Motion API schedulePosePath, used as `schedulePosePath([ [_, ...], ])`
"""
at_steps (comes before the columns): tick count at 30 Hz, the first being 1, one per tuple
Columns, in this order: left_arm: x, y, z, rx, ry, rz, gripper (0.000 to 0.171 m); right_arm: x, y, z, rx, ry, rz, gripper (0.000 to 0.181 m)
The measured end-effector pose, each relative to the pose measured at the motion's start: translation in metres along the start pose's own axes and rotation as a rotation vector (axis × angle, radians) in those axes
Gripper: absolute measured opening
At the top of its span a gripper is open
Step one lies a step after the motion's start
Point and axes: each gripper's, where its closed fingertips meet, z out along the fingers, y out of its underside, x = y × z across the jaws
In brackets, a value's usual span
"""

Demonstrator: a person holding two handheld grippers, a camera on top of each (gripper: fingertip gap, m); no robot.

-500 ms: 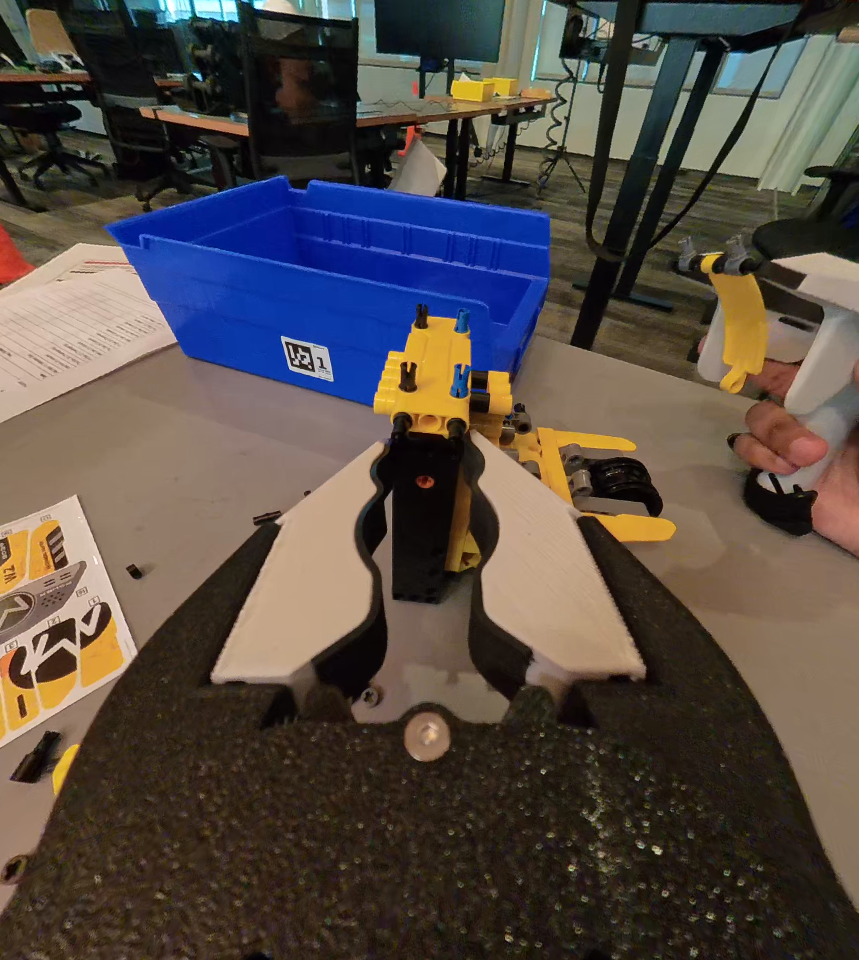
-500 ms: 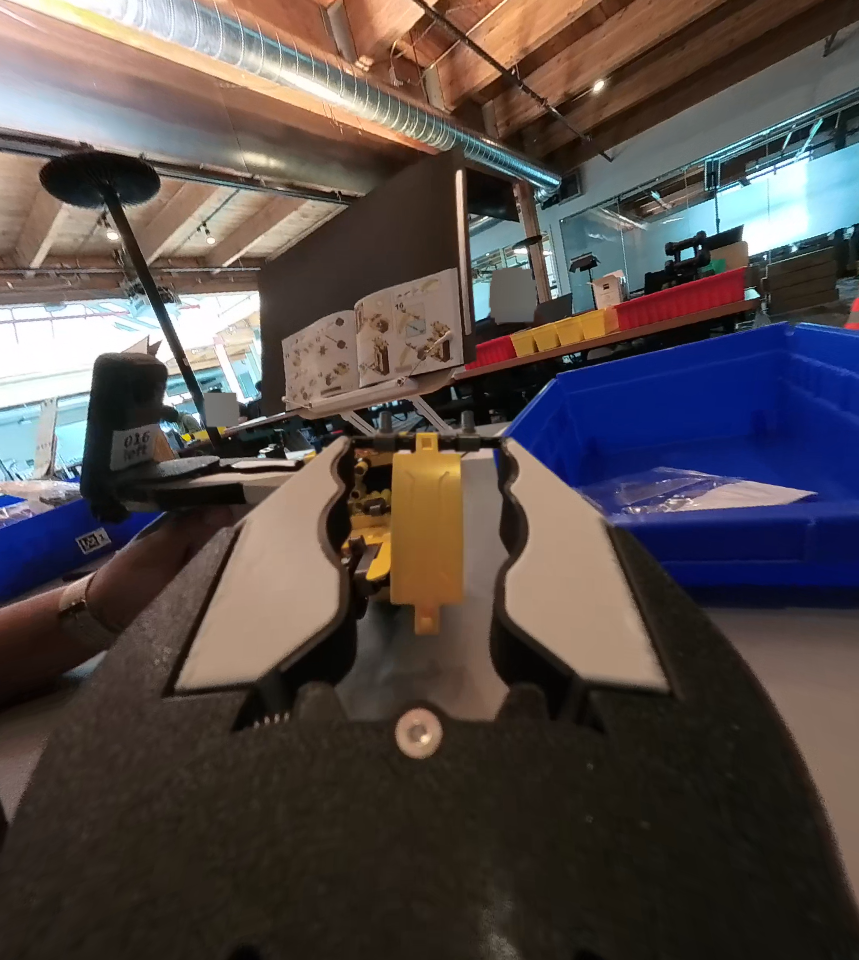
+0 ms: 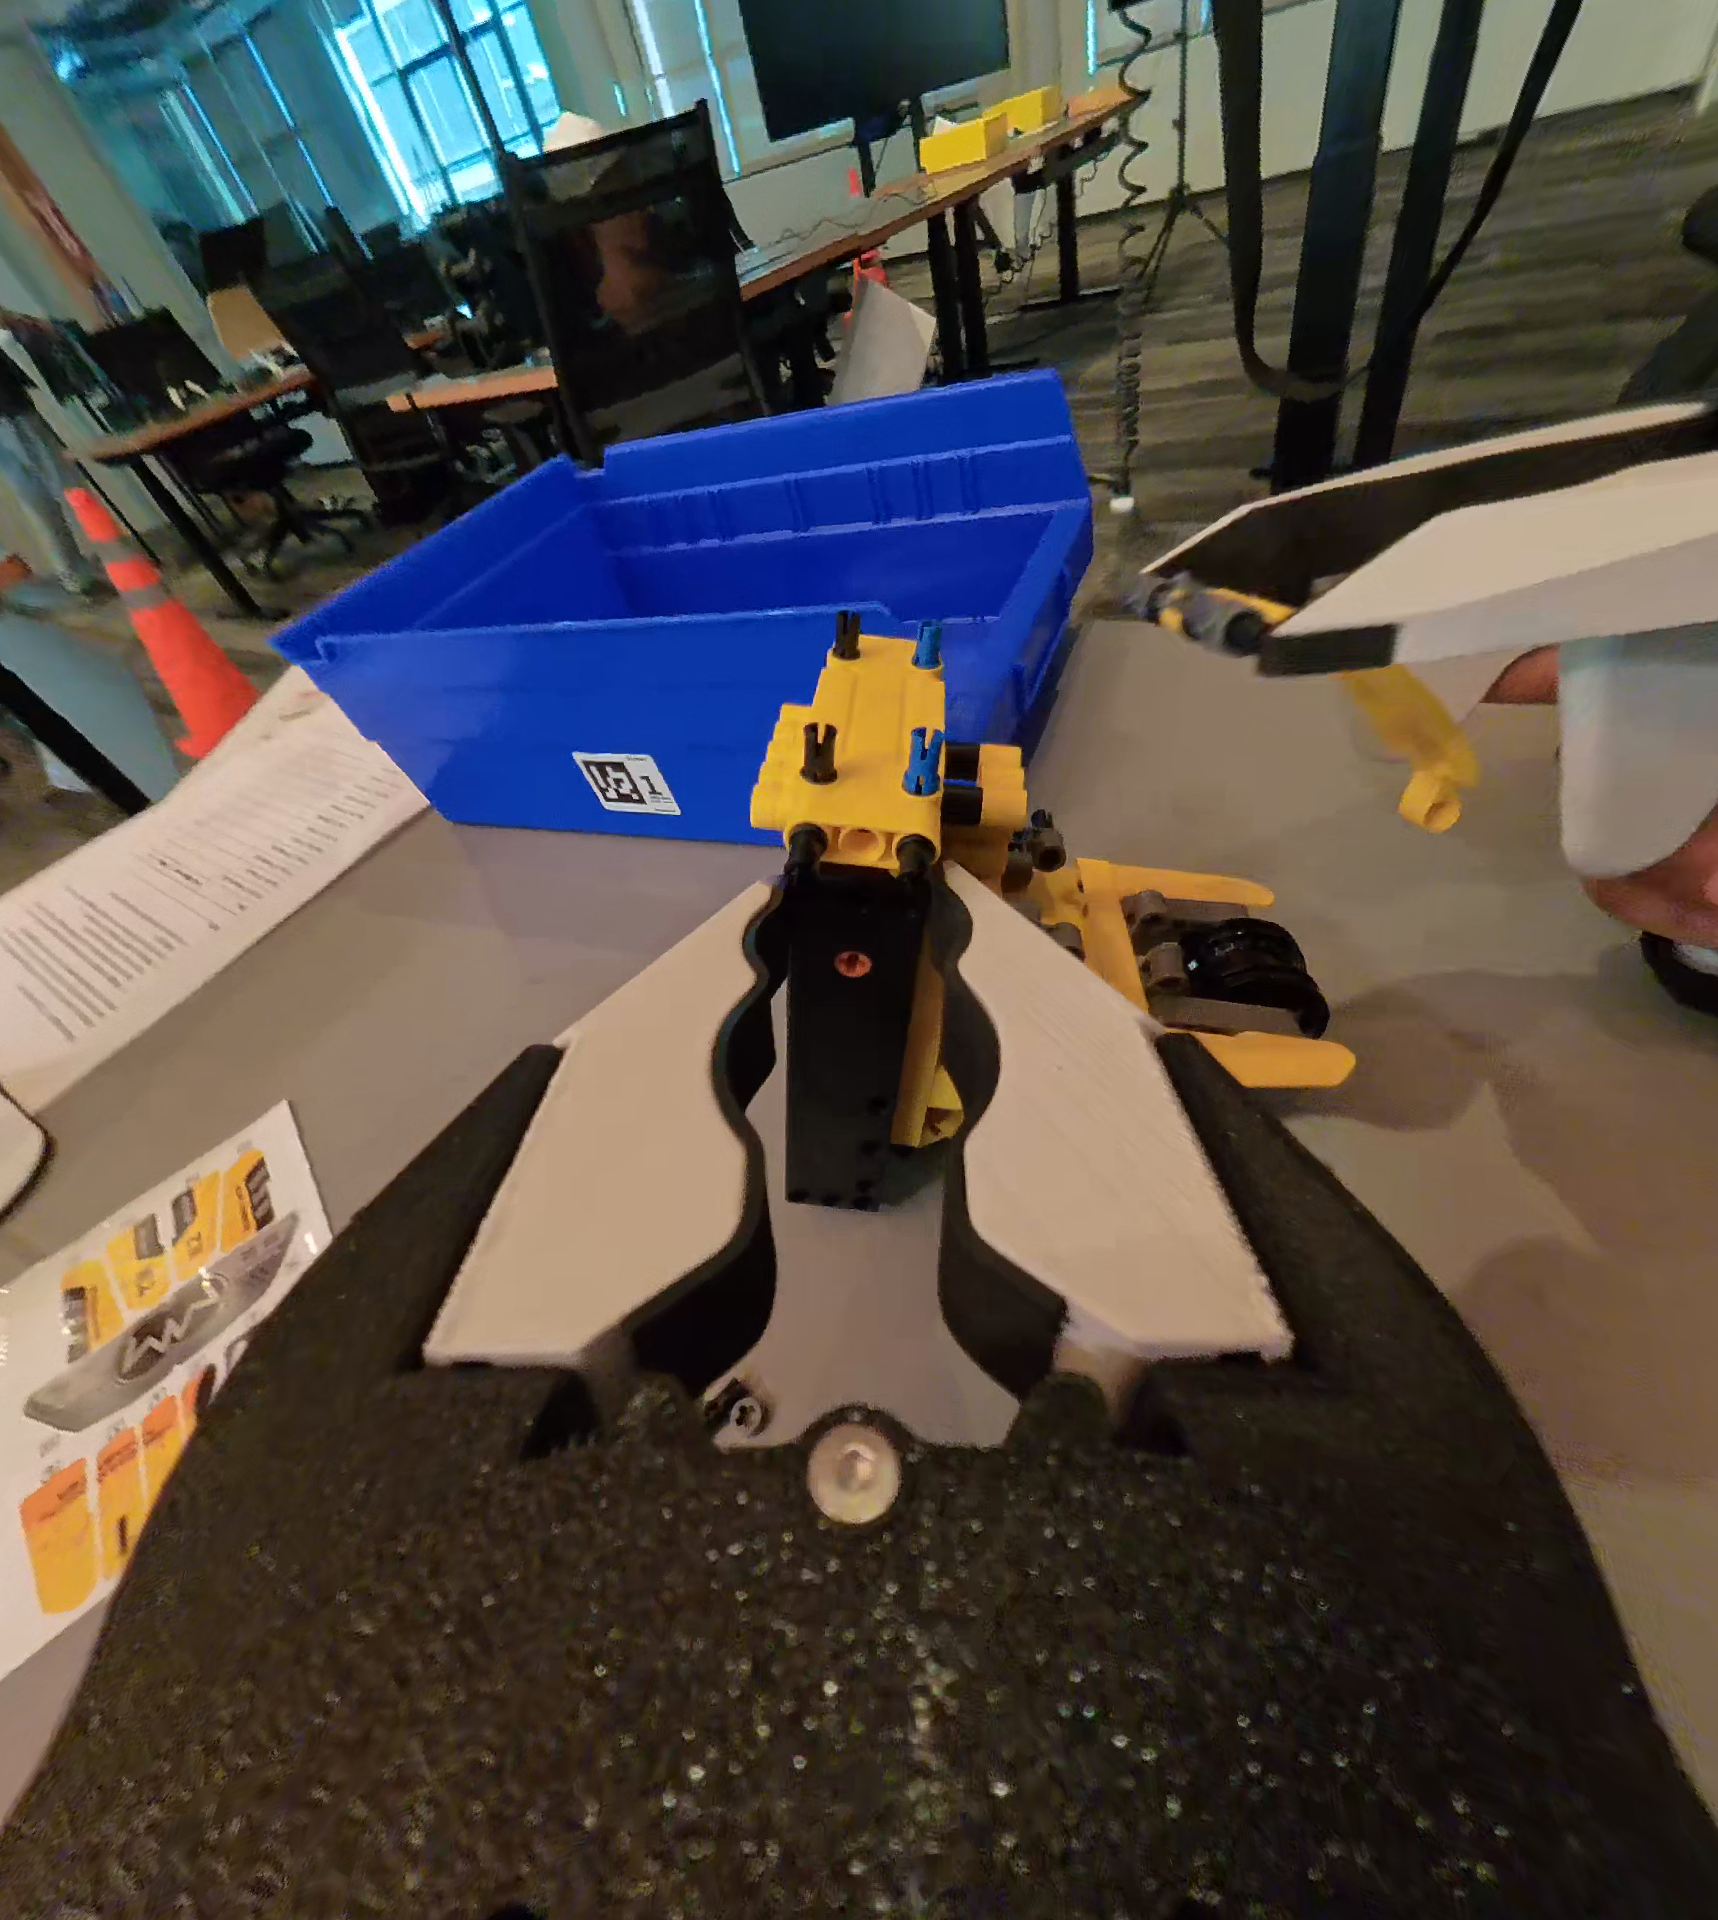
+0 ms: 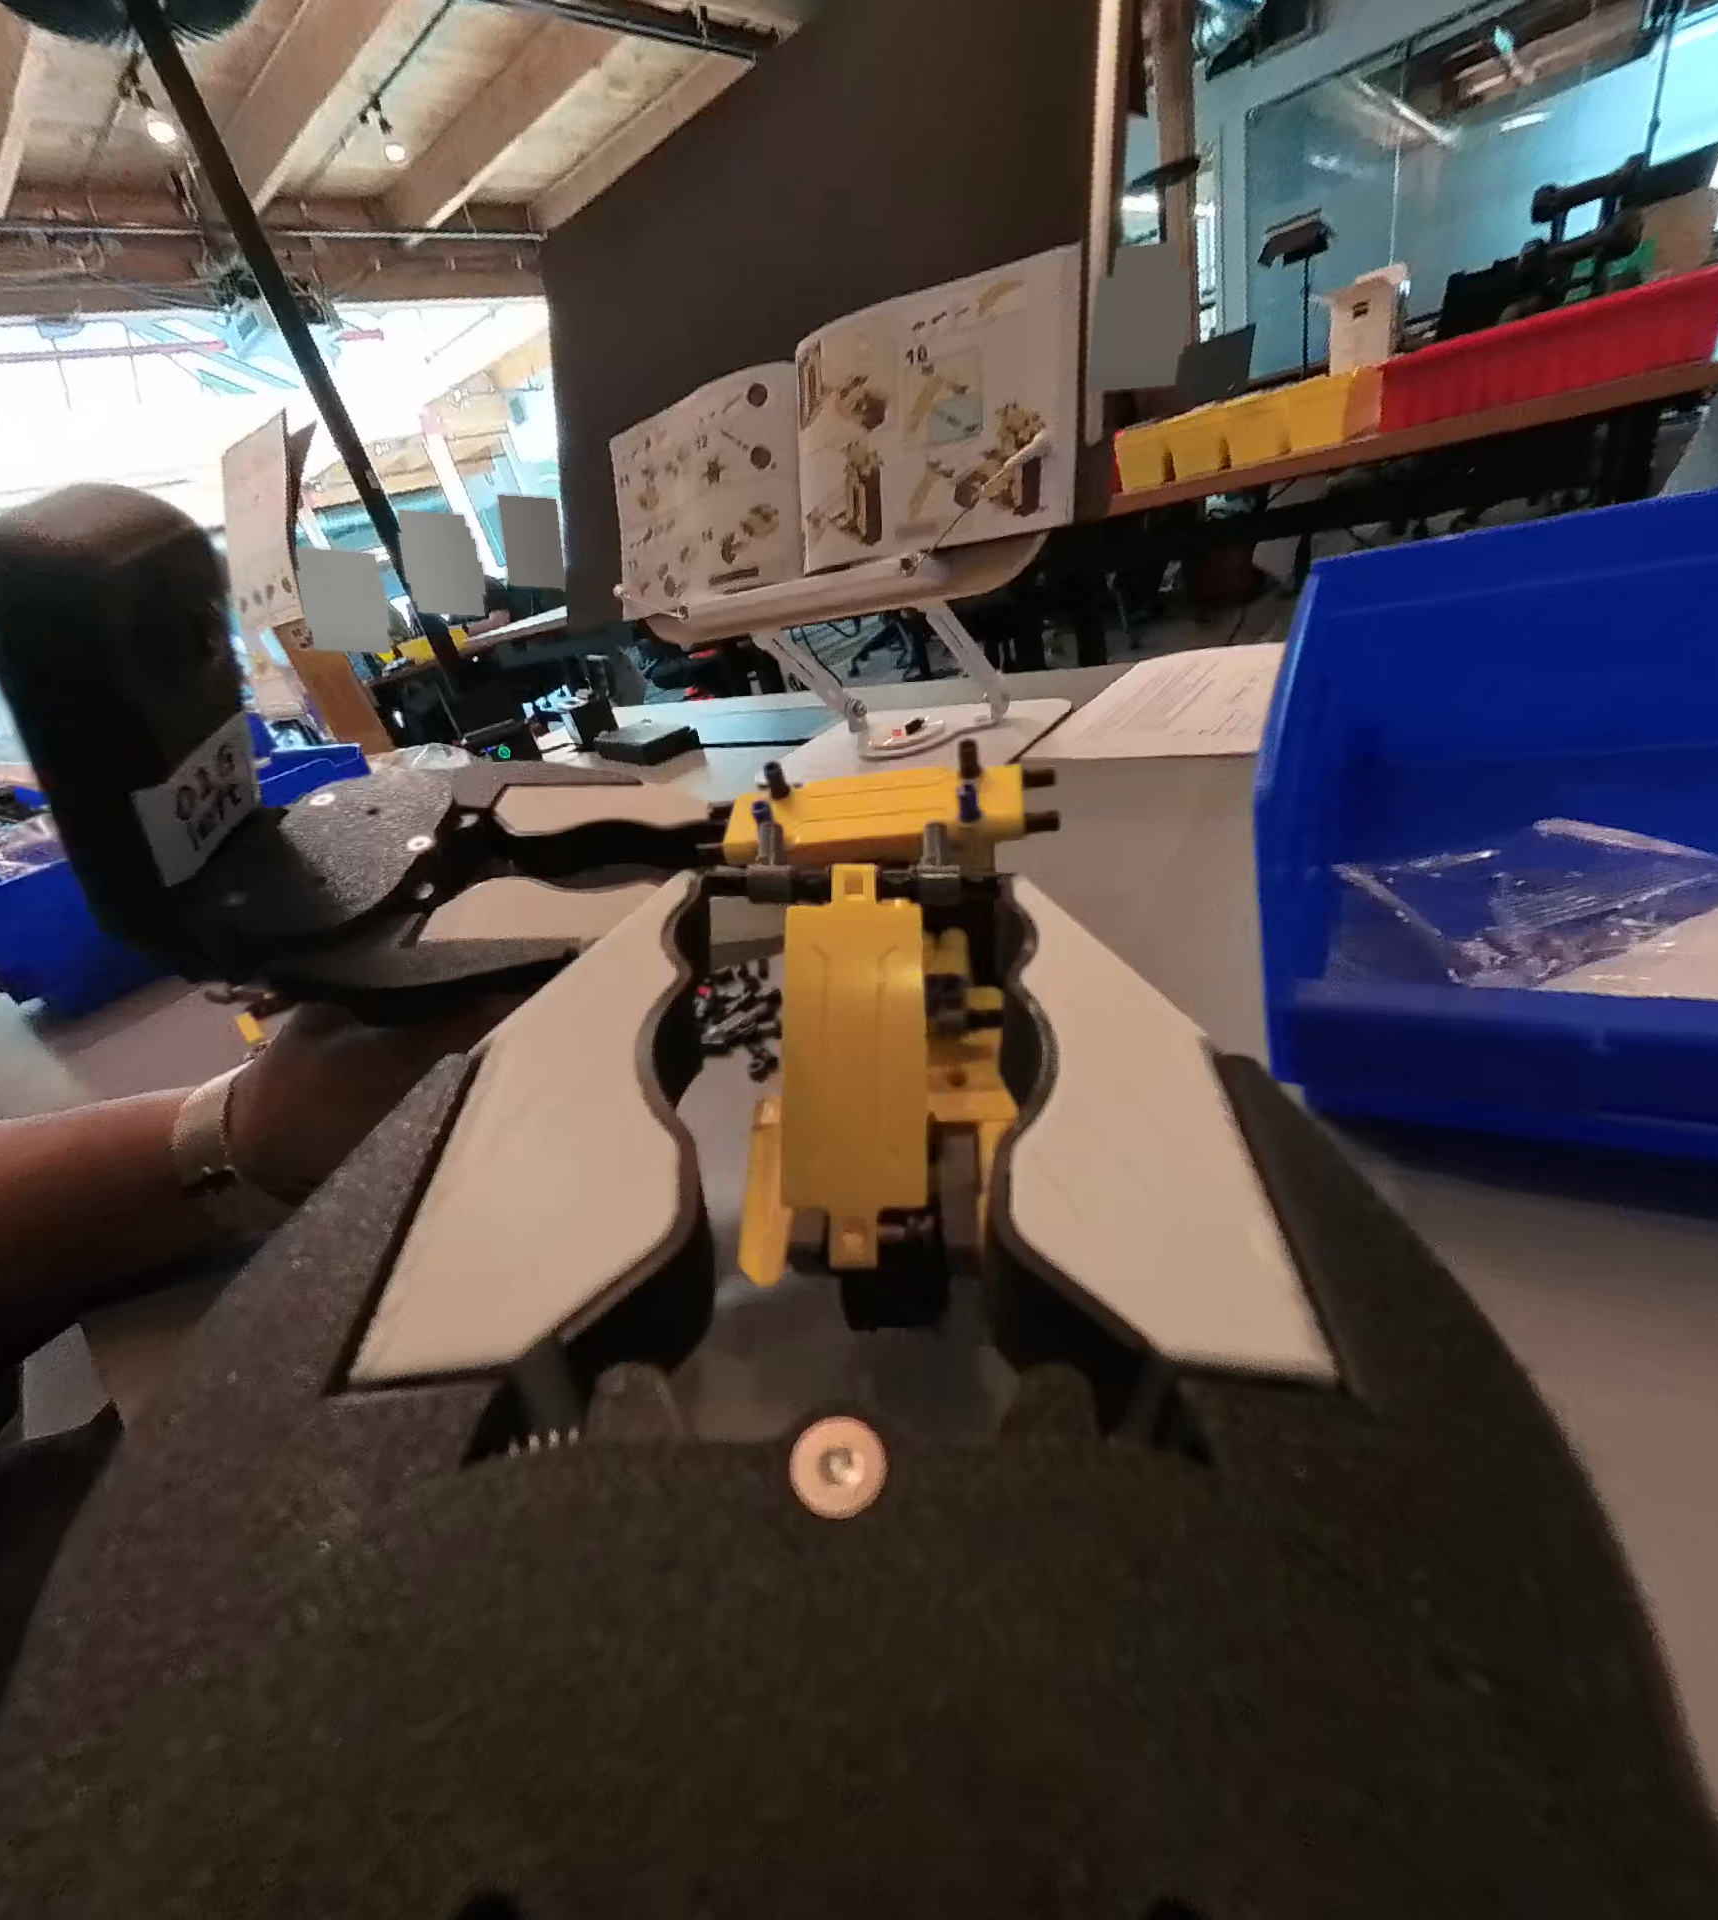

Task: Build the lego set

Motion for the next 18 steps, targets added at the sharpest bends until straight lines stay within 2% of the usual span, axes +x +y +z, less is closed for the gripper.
schedulePosePath([
  [6, 0.009, 0.0, 0.001, -0.009, -0.043, 0.089, 0.026, -0.001, 0.022, 0.013, -0.079, 0.021, 0.056, 0.054],
  [10, 0.01, 0.001, 0.001, -0.011, -0.063, 0.147, 0.026, -0.001, 0.025, 0.013, -0.076, -0.001, 0.095, 0.054],
  [15, 0.014, 0.002, 0.001, -0.002, -0.073, 0.224, 0.026, -0.004, 0.025, 0.013, -0.082, -0.014, 0.085, 0.054],
  [18, 0.013, 0.002, 0.001, 0.005, -0.065, 0.208, 0.026, -0.002, 0.028, 0.012, -0.105, 0.018, 0.031, 0.054],
])
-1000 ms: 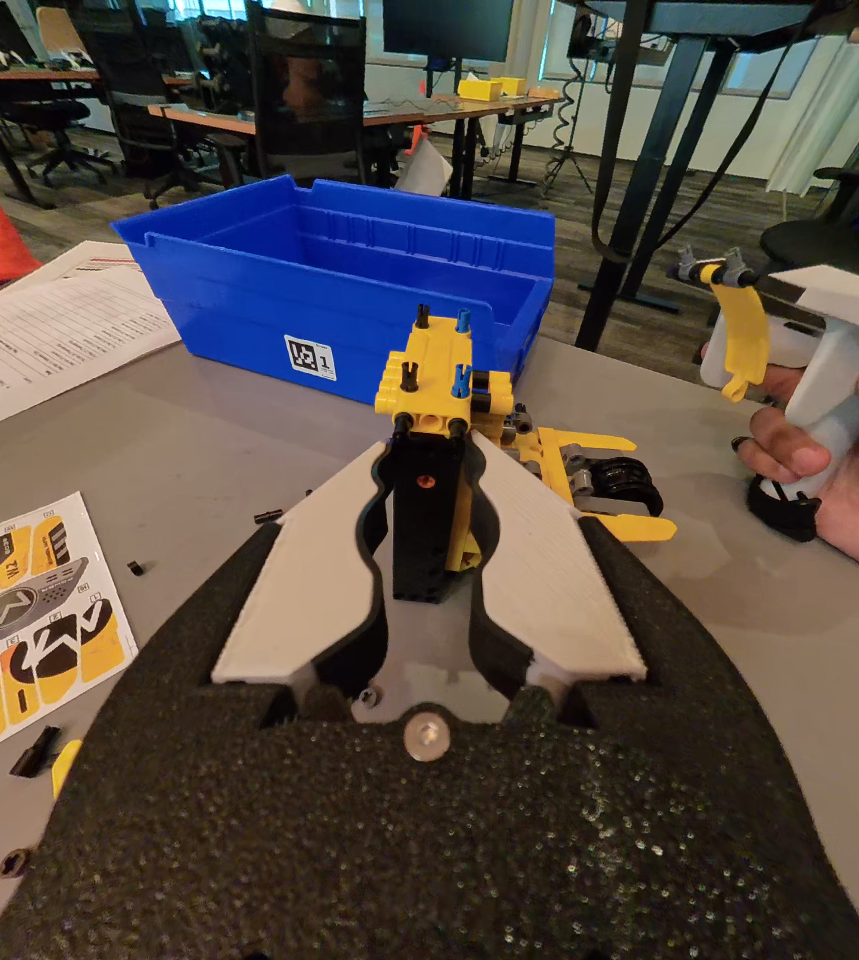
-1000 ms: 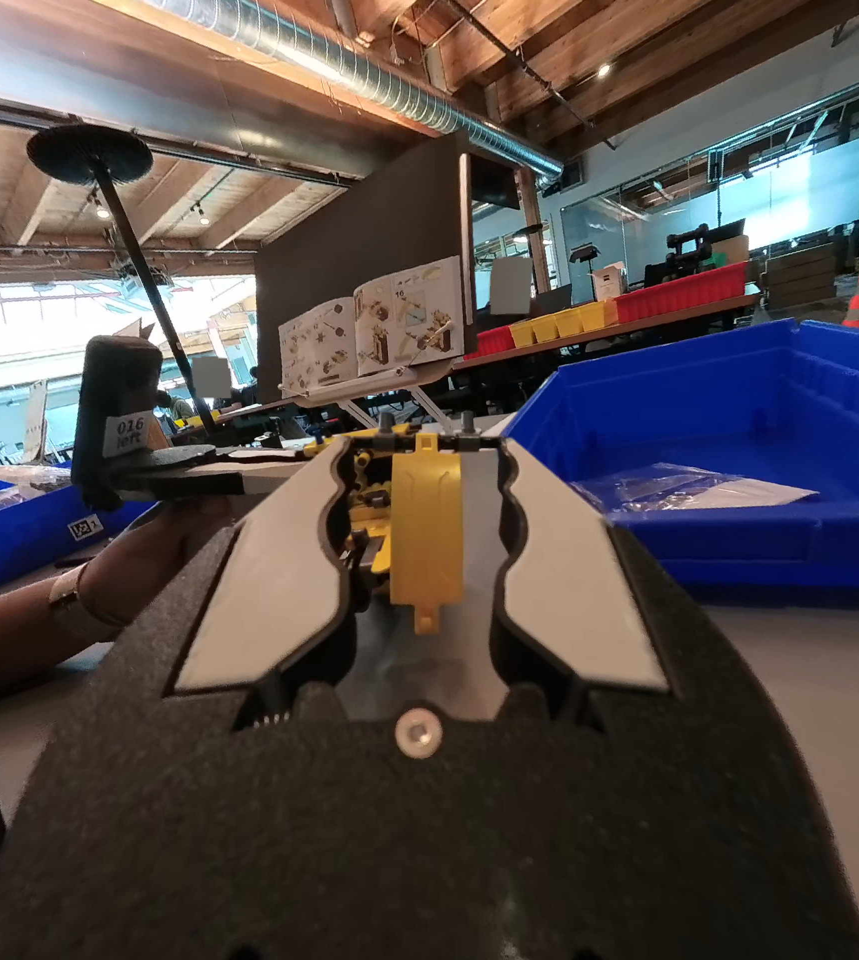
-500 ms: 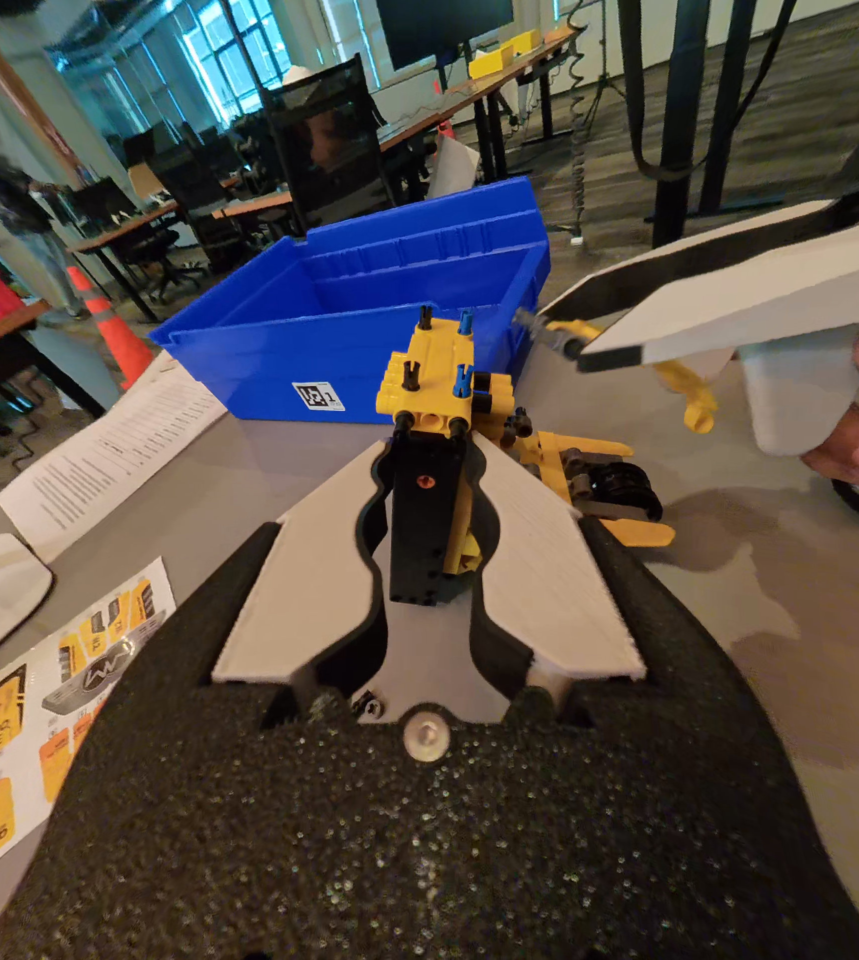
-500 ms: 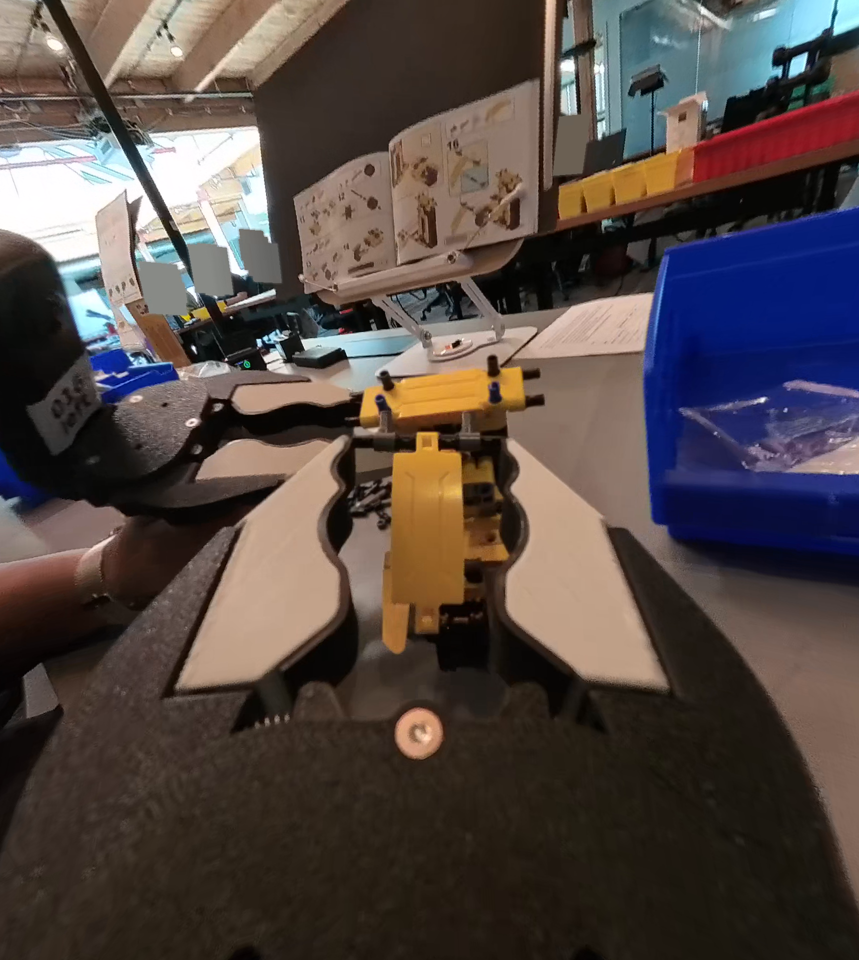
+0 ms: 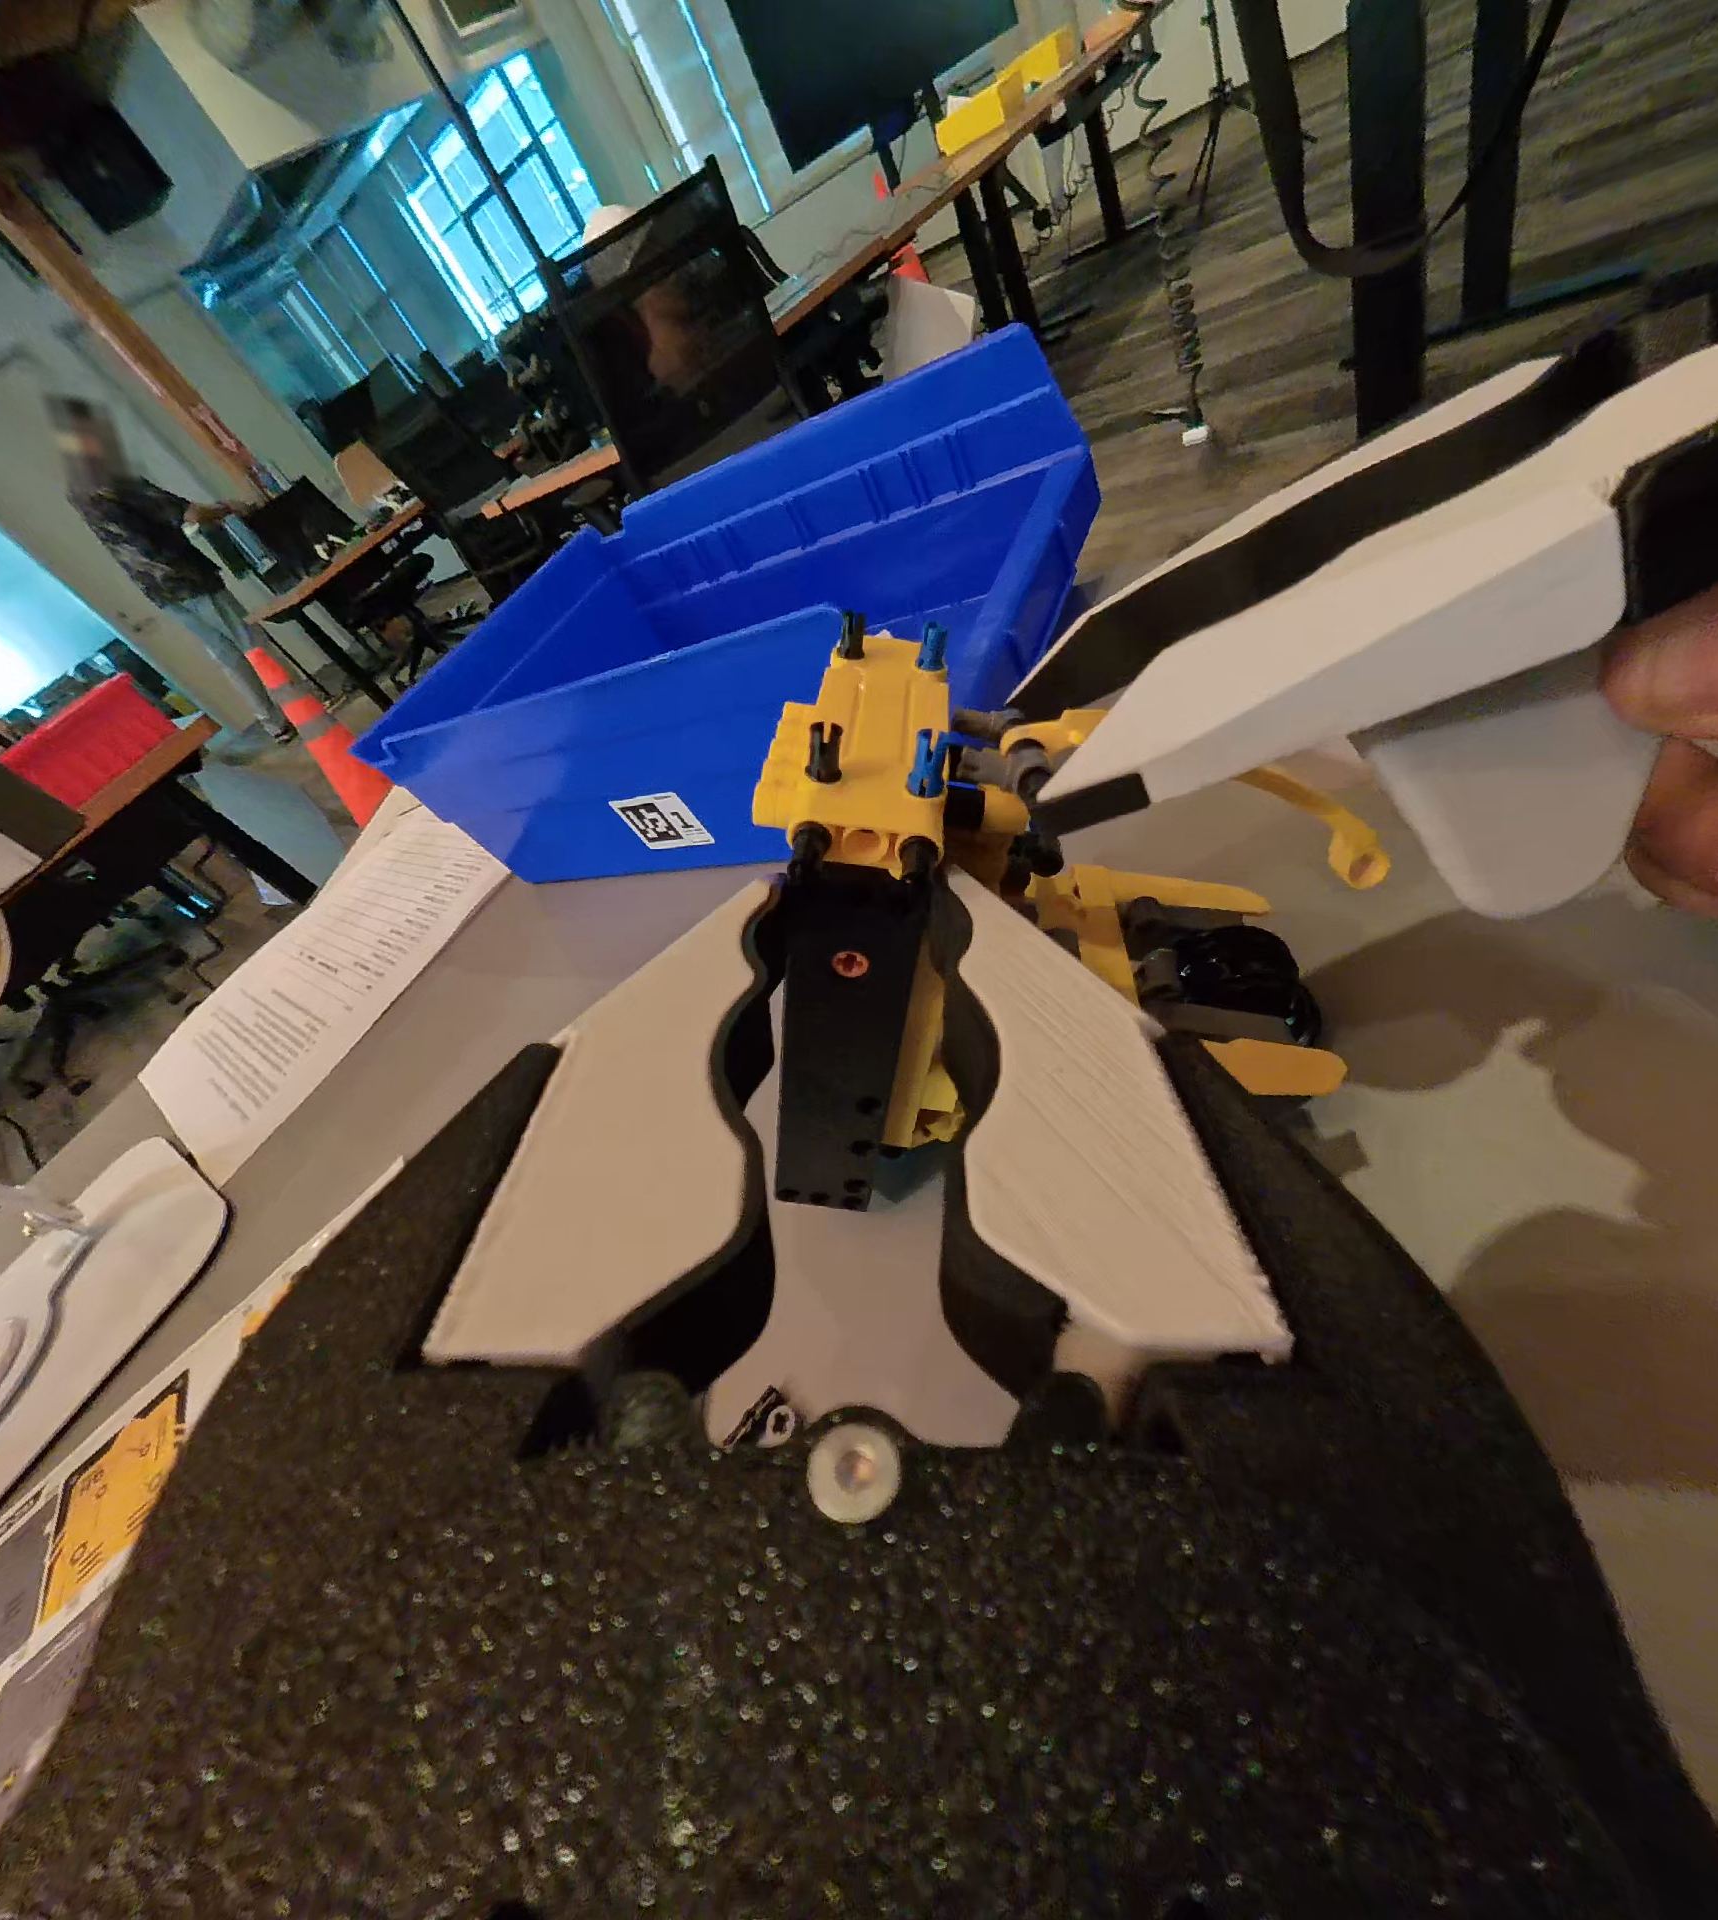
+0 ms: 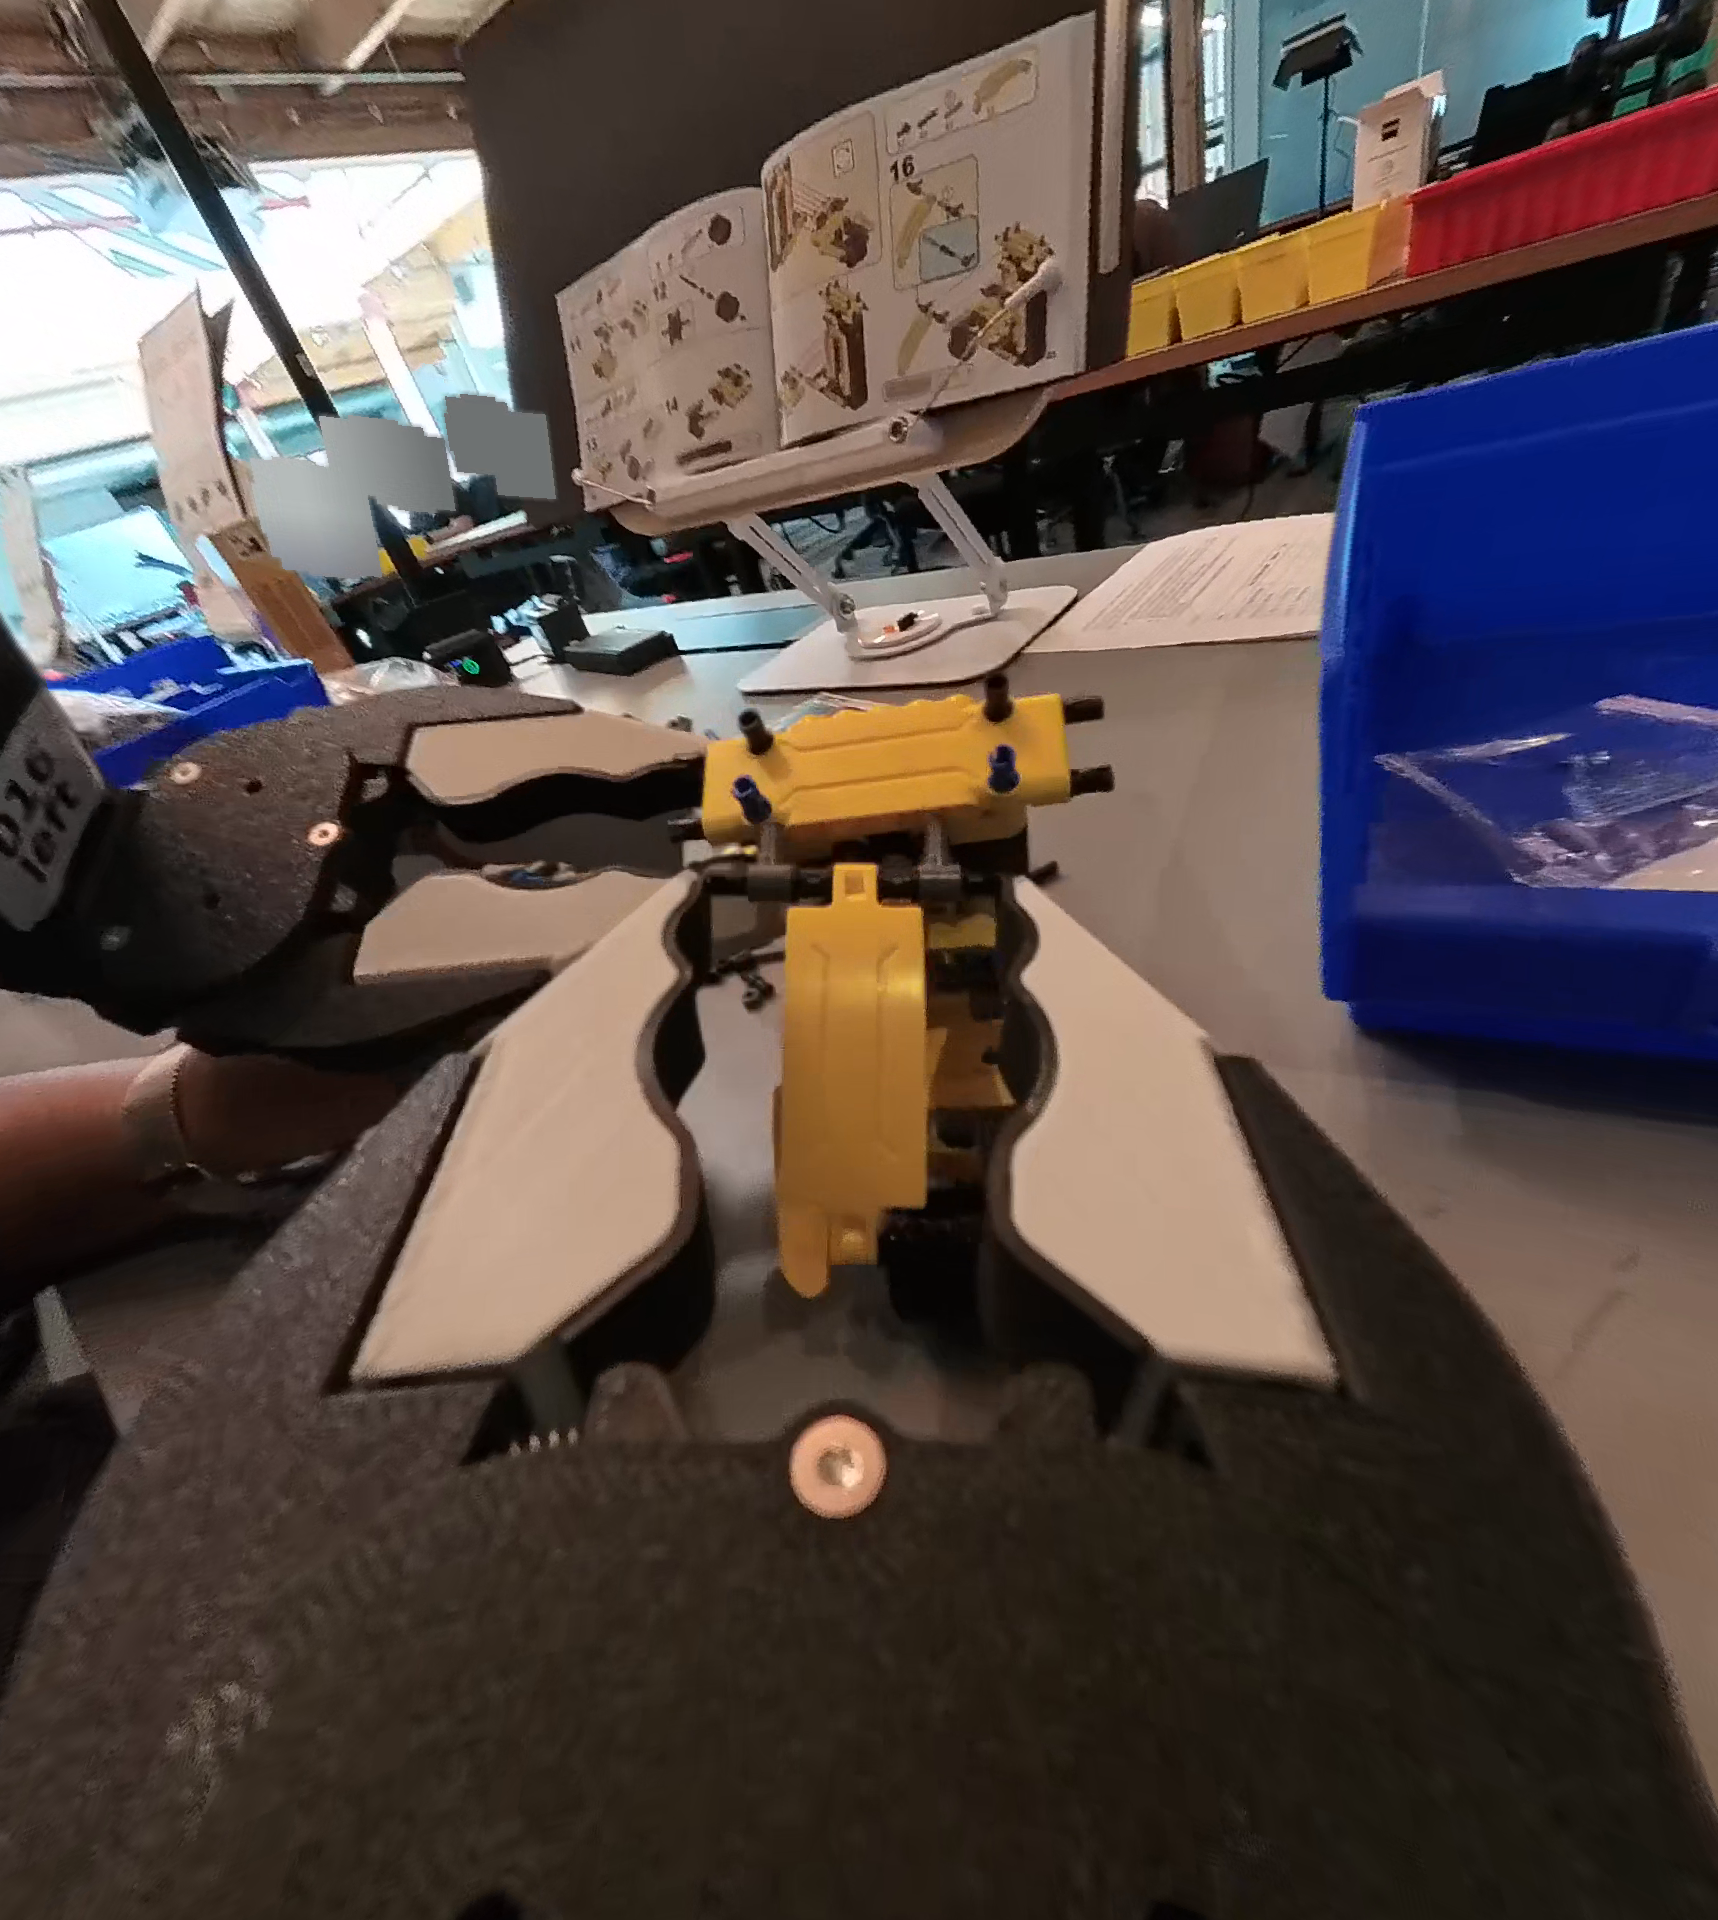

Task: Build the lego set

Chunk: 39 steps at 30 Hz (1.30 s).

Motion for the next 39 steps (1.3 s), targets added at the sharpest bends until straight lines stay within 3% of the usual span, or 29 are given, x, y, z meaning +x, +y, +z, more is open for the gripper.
schedulePosePath([
  [39, 0.0027, 0.0021, -0.0045, 0.05, 0.034, 0.073, 0.025, 0.0006, 0.0005, 0.0008, -0.02, 0.057, -0.161, 0.054],
])
